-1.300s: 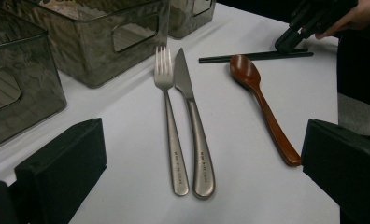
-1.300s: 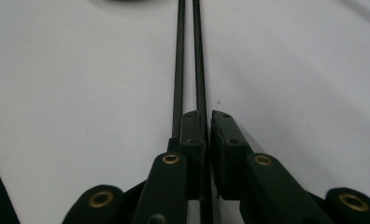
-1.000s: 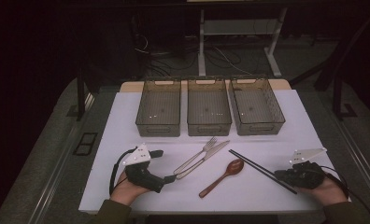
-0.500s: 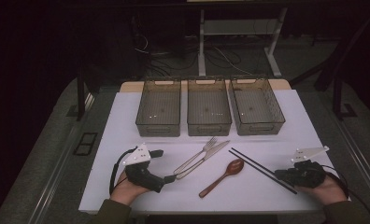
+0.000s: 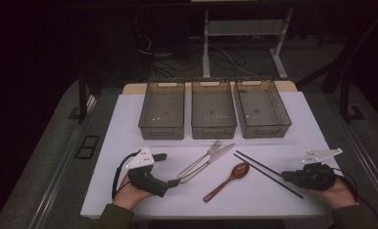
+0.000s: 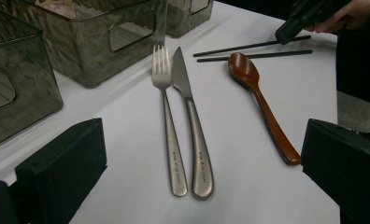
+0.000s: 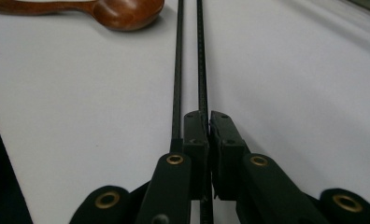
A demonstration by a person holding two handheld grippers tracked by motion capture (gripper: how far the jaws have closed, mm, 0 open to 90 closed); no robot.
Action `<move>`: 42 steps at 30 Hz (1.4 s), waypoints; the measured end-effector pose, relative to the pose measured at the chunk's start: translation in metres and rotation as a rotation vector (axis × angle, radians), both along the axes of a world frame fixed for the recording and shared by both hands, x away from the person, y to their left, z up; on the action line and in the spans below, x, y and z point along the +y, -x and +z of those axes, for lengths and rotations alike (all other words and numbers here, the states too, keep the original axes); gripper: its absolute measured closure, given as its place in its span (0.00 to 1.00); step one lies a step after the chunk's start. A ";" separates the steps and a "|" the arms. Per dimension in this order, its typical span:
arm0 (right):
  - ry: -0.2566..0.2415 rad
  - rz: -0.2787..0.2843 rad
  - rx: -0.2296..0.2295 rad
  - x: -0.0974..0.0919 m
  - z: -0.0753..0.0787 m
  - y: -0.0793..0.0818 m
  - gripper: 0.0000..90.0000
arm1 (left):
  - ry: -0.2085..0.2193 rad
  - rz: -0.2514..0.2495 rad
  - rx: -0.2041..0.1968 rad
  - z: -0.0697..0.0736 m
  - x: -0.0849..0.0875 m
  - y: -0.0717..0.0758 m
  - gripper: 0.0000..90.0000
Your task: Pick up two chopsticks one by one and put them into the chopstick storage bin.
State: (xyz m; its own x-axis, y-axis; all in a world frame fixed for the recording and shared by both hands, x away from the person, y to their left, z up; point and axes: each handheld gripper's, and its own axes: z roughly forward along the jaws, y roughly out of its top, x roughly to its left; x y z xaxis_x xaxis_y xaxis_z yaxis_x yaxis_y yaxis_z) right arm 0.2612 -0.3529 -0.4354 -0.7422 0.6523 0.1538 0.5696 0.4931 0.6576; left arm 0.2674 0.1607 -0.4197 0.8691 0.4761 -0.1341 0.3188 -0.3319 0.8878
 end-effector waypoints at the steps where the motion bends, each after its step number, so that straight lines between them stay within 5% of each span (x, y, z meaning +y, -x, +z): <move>1: -0.005 0.000 0.000 0.000 0.001 0.000 0.94 | -0.001 -0.001 0.000 0.000 0.000 0.000 0.00; 18: -0.101 -0.004 -0.057 -0.009 0.021 0.003 0.94 | -0.014 -0.009 0.004 -0.001 -0.001 0.000 0.00; 42: -0.141 -0.014 -0.107 0.011 0.046 -0.013 0.94 | -0.012 0.006 0.007 -0.001 -0.002 0.000 0.00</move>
